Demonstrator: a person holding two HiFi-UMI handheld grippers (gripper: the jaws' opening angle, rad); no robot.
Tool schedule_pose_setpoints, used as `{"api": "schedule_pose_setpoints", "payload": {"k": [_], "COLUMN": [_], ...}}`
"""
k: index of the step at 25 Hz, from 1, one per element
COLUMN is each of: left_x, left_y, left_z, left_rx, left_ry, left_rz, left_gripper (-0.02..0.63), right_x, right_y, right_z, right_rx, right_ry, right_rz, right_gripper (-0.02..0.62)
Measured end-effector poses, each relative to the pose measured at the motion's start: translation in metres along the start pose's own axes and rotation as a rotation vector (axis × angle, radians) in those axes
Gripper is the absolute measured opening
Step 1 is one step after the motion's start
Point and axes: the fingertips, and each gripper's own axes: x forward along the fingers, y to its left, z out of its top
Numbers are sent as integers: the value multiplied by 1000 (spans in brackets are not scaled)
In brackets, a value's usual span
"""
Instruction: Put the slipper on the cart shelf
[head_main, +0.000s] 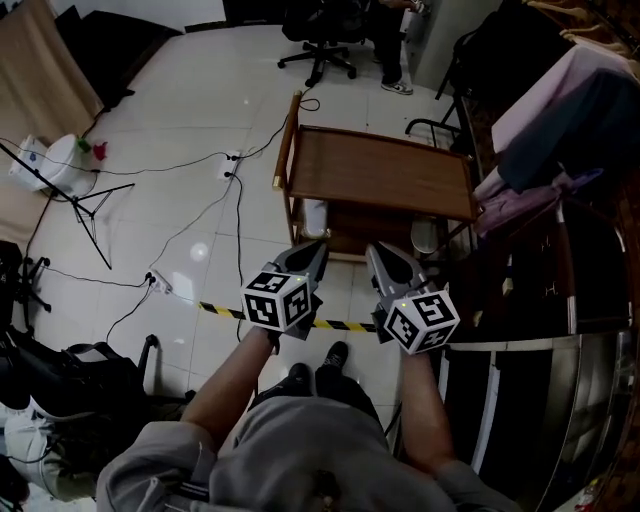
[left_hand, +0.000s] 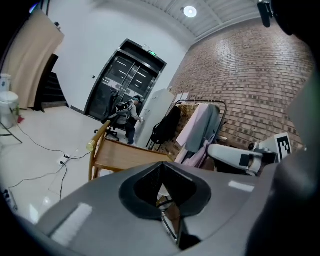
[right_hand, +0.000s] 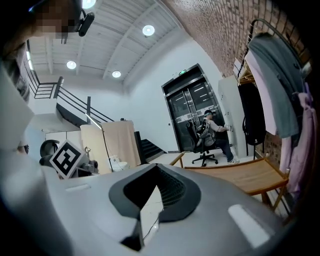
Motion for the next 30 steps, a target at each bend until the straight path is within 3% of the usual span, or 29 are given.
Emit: {"api": "schedule_pose_setpoints", "payload": {"k": [8,13,21,26,30], "left_x": [40,71,140,187,207], "left_y": [23,61,173,253,299], "left_z": [5,-18,-101,-172,-215], "left_rx": [1,-62,-242,-318,-383], "left_ry": [5,40,102,182,204], "left_rz": [74,108,161,251,310], "left_gripper": [8,8,8,8,13], "right_x": [37,65,125,160,176], "right_y": [-42,-61,-87,-109,-116], "right_z": [-6,-24,-88,-140,-186], "right_rx": [32,38,38,17,58], "right_ry": [4,48,158,231,282], "right_rz": [64,72,64,76,79], "right_gripper": [0,0,0,0,0]}}
